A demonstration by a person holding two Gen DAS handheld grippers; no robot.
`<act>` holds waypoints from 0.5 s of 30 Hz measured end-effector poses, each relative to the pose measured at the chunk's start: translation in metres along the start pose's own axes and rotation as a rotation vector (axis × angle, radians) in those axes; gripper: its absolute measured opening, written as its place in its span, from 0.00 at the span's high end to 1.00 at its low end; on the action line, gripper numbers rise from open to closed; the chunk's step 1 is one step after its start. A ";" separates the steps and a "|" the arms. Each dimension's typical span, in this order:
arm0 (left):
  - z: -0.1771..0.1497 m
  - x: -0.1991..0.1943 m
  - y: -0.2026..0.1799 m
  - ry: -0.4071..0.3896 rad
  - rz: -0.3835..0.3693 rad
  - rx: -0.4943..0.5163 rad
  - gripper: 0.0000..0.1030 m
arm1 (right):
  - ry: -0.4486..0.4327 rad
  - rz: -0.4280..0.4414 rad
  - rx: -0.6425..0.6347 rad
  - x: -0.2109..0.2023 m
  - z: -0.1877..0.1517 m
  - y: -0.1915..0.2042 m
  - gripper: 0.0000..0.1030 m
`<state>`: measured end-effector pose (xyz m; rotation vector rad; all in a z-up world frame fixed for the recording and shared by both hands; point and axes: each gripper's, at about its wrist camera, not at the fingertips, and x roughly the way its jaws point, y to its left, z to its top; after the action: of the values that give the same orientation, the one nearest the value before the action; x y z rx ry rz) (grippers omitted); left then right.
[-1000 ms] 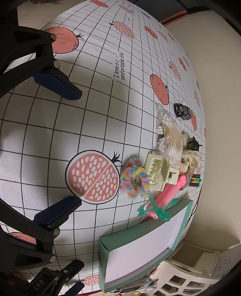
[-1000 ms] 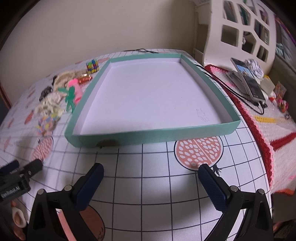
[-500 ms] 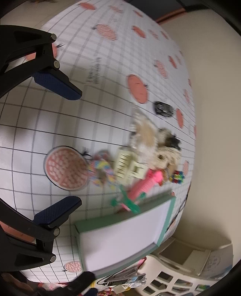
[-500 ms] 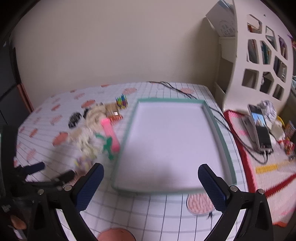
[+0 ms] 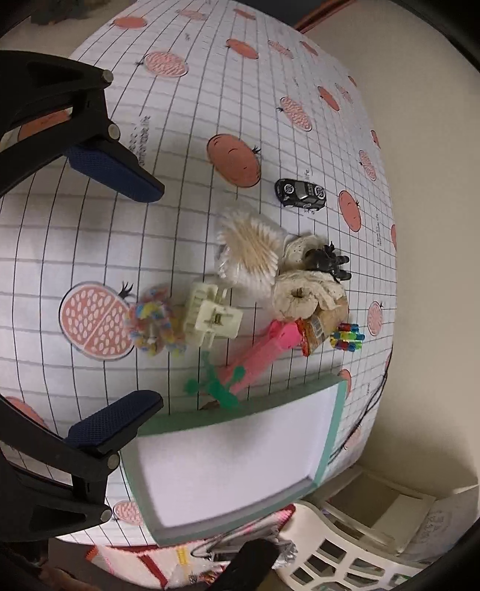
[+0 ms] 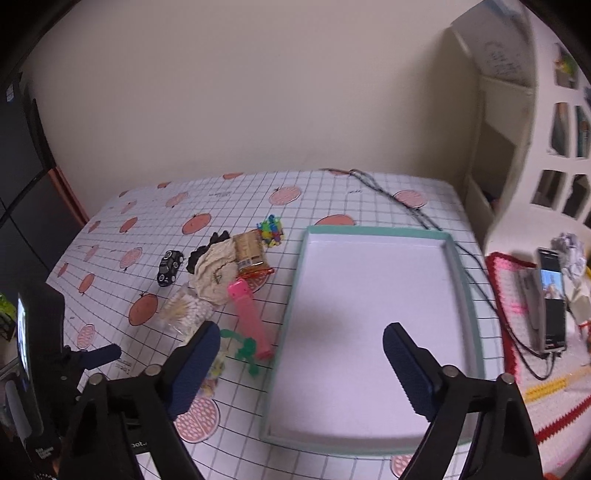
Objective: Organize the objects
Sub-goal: 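Move both tools toward the rainbow fuzzy toy near the cream claw clip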
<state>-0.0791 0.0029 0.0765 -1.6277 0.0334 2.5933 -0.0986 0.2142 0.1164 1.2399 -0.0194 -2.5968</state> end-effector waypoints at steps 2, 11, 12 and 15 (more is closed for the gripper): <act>0.005 0.002 0.001 0.002 0.015 0.014 0.04 | 0.017 -0.013 -0.026 0.010 0.006 0.005 0.21; 0.008 0.020 0.007 0.063 -0.053 -0.031 0.09 | 0.098 0.049 0.014 0.047 0.005 0.014 0.34; 0.006 0.024 0.008 0.081 -0.067 -0.039 0.10 | 0.112 0.058 0.023 0.051 0.004 0.015 0.36; 0.001 0.030 0.005 0.118 -0.100 -0.037 0.10 | 0.132 0.059 0.008 0.058 0.000 0.019 0.41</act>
<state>-0.0937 -0.0002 0.0499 -1.7458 -0.0868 2.4365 -0.1288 0.1815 0.0747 1.3890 -0.0408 -2.4623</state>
